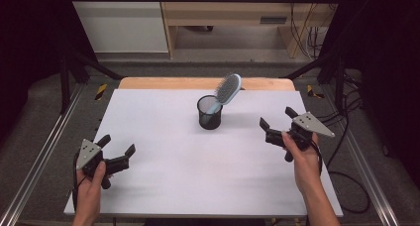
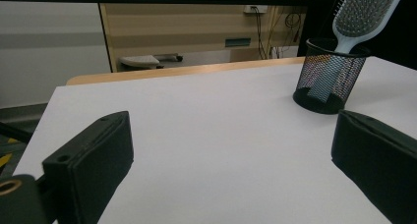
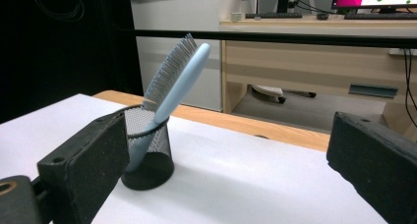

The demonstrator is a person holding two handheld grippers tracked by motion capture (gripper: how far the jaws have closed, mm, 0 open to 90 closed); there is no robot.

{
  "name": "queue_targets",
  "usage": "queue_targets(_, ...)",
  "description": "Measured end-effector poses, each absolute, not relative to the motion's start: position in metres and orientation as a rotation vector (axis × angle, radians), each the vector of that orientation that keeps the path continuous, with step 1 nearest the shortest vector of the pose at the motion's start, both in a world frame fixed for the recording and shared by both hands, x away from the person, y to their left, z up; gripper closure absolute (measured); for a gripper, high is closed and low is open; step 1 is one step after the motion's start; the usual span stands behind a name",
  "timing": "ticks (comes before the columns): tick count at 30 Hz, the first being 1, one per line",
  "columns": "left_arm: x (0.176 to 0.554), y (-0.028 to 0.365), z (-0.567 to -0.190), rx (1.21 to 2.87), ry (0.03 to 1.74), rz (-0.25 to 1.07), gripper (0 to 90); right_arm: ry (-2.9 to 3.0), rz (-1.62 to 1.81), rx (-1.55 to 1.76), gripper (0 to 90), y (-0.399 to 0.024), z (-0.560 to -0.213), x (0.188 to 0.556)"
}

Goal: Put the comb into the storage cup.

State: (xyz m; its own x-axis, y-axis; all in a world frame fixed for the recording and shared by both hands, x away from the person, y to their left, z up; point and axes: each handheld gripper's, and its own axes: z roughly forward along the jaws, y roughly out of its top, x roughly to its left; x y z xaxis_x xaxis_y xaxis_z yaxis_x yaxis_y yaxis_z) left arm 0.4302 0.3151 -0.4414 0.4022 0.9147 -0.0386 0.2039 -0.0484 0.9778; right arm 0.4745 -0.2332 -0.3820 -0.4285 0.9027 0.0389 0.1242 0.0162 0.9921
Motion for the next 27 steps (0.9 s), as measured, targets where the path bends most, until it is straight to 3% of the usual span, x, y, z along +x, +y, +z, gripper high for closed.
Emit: queue_targets(27,0.416,0.329,-0.439,1.463,0.974,0.757,2.1,1.585,1.499,1.093,3.1,-0.275,-0.420,0.440)
